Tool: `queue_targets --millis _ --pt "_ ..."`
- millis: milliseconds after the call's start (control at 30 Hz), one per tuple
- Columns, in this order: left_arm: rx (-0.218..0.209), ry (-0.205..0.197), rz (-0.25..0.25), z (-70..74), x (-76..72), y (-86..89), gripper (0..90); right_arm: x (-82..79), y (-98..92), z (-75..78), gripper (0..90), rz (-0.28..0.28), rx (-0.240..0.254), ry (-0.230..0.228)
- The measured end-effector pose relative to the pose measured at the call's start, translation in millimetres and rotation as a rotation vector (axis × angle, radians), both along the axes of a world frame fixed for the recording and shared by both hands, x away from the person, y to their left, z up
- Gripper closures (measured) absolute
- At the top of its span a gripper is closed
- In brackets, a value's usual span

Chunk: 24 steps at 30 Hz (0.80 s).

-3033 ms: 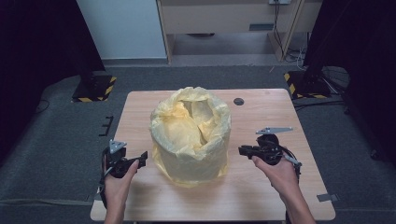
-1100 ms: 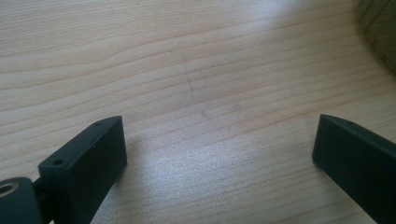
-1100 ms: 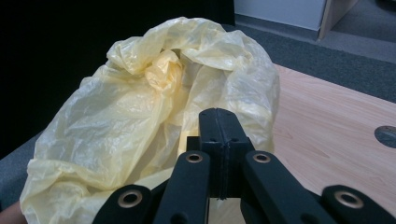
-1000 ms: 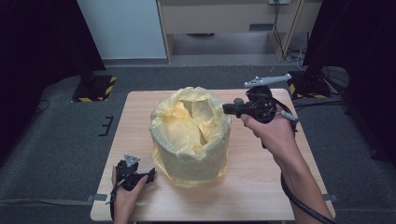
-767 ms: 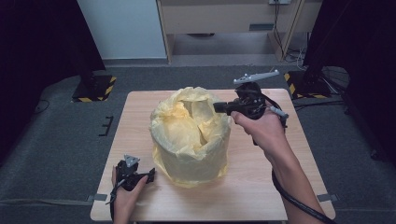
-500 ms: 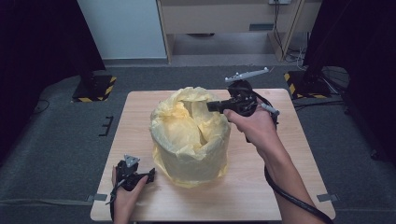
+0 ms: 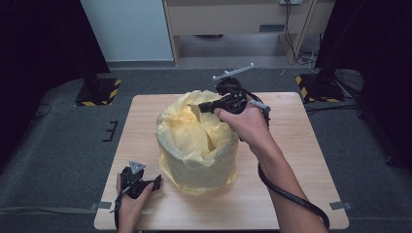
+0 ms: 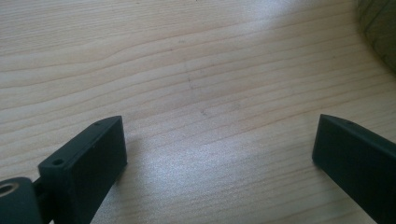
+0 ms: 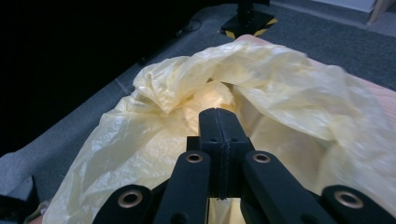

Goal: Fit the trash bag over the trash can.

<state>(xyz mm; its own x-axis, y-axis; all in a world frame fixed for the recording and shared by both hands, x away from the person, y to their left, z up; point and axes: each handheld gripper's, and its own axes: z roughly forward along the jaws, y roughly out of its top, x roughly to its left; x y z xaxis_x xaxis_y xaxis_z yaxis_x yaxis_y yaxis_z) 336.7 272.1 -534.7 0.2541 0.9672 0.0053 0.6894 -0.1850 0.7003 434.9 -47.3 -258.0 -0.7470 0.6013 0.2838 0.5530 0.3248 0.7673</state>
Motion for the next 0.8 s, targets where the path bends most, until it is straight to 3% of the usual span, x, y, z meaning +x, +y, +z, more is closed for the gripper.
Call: queue_targets --millis 467,800 --pt "-0.001 0.001 -0.002 0.1 0.0 0.2 2.3 13.9 53.6 -13.0 90.0 0.059 -0.073 0.037" --pt "-0.001 0.001 -0.002 0.1 0.0 0.2 2.3 30.3 69.1 -38.3 90.0 0.022 -0.175 0.079"
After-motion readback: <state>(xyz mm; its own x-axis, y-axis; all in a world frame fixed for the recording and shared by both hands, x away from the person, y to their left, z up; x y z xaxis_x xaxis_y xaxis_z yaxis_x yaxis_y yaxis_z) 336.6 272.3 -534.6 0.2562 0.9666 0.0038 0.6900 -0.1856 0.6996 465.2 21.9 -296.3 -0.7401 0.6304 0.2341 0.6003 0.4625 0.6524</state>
